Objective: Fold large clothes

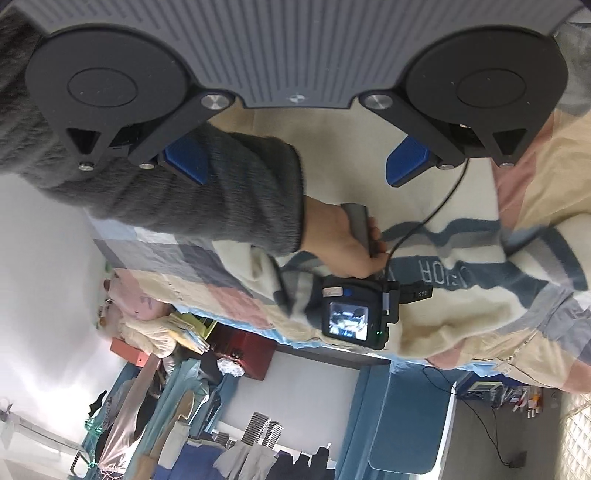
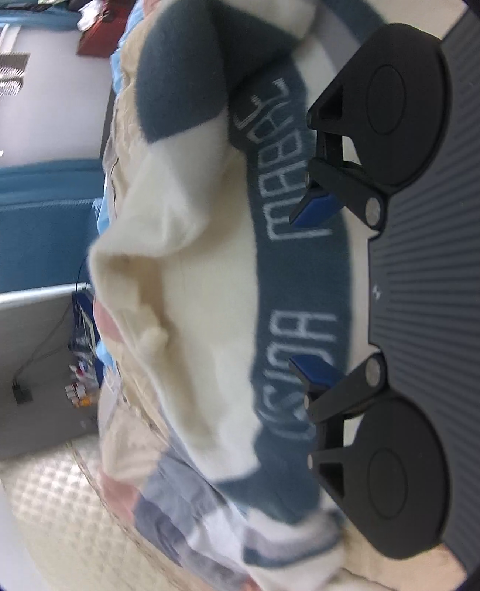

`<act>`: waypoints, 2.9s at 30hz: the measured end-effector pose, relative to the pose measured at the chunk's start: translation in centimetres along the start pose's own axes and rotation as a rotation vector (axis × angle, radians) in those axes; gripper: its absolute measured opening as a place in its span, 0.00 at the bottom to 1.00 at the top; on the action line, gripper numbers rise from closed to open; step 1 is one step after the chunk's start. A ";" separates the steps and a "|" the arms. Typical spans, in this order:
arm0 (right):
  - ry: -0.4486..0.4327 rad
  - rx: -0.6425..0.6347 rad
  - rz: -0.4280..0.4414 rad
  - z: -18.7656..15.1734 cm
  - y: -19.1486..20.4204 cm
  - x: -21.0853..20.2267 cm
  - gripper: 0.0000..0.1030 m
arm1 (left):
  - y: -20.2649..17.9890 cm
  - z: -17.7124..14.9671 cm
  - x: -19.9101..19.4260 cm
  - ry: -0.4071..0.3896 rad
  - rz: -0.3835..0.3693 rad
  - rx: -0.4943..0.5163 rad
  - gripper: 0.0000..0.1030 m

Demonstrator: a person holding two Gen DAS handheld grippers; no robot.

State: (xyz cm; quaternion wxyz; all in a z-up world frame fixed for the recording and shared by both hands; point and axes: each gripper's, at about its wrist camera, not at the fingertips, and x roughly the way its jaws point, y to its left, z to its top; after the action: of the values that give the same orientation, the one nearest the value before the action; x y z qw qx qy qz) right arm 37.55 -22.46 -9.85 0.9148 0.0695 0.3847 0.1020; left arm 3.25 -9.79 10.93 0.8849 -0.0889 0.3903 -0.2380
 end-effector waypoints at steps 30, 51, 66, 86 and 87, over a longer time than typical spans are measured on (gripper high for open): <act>-0.285 0.183 -0.211 7.4 -12.4 9.3 0.75 | 11.1 3.2 10.5 -0.036 0.179 -0.101 1.00; -0.257 0.142 -0.107 4.4 -11.0 4.2 0.75 | 20.0 -0.9 17.8 -0.122 0.472 -0.100 1.00; -0.301 0.213 -0.174 -3.5 -16.8 -8.5 0.75 | 21.0 -4.6 18.3 -0.077 0.431 -0.204 1.00; -0.381 -0.074 -0.699 -6.0 -23.3 -11.0 0.75 | 21.8 -4.4 18.9 -0.085 0.431 -0.311 1.00; -0.388 -0.070 -0.725 -6.1 -23.8 -11.1 0.75 | 22.0 -4.3 19.0 -0.079 0.425 -0.317 1.00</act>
State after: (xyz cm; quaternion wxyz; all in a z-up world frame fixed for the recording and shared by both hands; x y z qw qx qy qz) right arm 28.78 -47.95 -11.29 0.9488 -0.0837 0.2011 -0.2287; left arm 18.87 0.16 -11.90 0.9046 -0.1516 0.3979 0.0211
